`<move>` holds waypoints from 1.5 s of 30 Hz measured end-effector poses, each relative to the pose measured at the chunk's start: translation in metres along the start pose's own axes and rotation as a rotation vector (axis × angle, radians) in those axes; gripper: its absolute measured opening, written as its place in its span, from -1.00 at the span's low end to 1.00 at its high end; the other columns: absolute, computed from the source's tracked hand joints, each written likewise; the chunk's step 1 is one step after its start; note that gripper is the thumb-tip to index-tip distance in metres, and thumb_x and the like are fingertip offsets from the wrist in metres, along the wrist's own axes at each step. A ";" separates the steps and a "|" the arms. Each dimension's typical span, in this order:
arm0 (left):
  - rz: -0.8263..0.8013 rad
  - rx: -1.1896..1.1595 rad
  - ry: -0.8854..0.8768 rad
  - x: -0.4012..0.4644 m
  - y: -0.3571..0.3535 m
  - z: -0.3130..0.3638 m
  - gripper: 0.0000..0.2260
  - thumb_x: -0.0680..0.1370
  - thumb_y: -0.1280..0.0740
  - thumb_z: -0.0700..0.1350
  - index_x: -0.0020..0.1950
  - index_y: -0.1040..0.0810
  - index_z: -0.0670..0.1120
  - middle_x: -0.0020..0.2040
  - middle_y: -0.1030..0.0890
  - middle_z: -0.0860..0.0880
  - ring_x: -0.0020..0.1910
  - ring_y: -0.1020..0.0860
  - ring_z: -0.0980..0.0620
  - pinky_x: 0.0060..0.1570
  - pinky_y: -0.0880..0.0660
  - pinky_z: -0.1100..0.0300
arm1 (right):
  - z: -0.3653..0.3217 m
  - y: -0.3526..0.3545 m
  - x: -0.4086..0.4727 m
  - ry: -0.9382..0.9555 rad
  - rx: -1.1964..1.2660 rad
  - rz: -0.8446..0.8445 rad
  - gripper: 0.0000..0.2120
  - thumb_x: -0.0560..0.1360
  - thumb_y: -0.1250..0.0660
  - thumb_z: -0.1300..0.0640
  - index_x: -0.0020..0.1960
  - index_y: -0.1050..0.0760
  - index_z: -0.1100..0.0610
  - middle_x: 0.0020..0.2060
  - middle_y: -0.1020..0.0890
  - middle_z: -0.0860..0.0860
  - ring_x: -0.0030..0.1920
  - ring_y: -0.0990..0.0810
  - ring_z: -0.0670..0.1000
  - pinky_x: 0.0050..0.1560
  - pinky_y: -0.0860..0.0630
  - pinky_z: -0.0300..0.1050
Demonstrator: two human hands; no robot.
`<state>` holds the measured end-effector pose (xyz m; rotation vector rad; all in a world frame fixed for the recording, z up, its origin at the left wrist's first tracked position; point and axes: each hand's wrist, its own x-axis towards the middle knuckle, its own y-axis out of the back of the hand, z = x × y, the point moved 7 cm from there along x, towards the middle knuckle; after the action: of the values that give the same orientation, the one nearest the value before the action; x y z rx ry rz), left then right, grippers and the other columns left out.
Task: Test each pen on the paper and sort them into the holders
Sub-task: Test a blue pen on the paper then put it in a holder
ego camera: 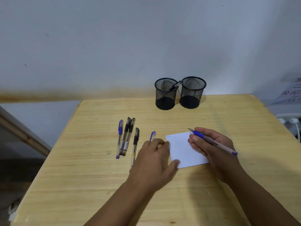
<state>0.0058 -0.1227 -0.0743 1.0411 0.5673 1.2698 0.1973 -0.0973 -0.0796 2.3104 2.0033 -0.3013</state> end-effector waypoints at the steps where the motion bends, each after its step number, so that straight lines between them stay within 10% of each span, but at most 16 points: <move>1: -0.003 0.021 -0.008 -0.001 -0.004 -0.001 -0.53 0.49 -0.27 0.25 0.31 -0.46 0.02 0.24 -0.46 0.10 0.15 -0.38 0.03 0.11 -0.39 0.17 | -0.003 0.001 0.002 0.030 -0.039 0.052 -0.85 0.45 -0.47 0.20 -0.01 -0.68 0.03 -0.06 -0.74 0.09 -0.02 -0.73 0.08 0.12 -0.62 0.06; 11: 0.016 0.077 -0.009 -0.002 -0.017 -0.006 -0.42 0.48 -0.23 0.30 0.41 -0.38 0.04 0.38 -0.43 0.11 0.27 -0.30 0.01 0.20 -0.34 0.15 | -0.011 -0.026 0.024 0.222 -0.403 0.160 -0.91 0.48 -0.44 0.21 -0.03 -0.65 0.09 -0.14 -0.70 -0.05 -0.14 -0.66 -0.23 -0.16 -0.52 -0.47; 21: 0.016 0.089 -0.056 0.001 -0.017 -0.004 -0.50 0.48 -0.24 0.26 0.33 -0.47 0.03 0.37 -0.47 0.11 0.15 -0.33 -0.04 0.05 -0.51 0.04 | -0.004 -0.036 0.037 0.214 -0.505 0.105 -0.95 0.49 -0.42 0.14 -0.07 -0.62 0.11 -0.21 -0.71 0.01 -0.12 -0.67 0.01 0.04 -0.59 -0.11; 32: 0.000 0.085 -0.034 0.003 -0.020 -0.006 -0.50 0.47 -0.25 0.27 0.29 -0.52 0.02 0.36 -0.49 0.12 0.13 -0.33 -0.03 0.02 -0.52 0.03 | 0.001 -0.028 0.037 0.279 -0.550 0.108 -0.92 0.45 -0.47 0.13 -0.08 -0.59 0.05 -0.23 -0.67 -0.17 -0.12 -0.62 -0.26 -0.17 -0.47 -0.52; 45: 0.021 0.070 -0.037 0.004 -0.018 -0.005 -0.51 0.46 -0.26 0.26 0.27 -0.54 0.00 0.33 -0.52 0.11 0.13 -0.35 -0.01 0.00 -0.55 0.01 | 0.001 -0.036 0.035 0.329 -0.689 0.144 -0.88 0.47 -0.45 0.04 -0.05 -0.62 0.07 -0.25 -0.64 -0.15 -0.15 -0.61 -0.17 -0.10 -0.51 -0.30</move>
<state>0.0110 -0.1166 -0.0914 1.1290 0.5768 1.2536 0.1665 -0.0581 -0.0848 2.0983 1.6579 0.7072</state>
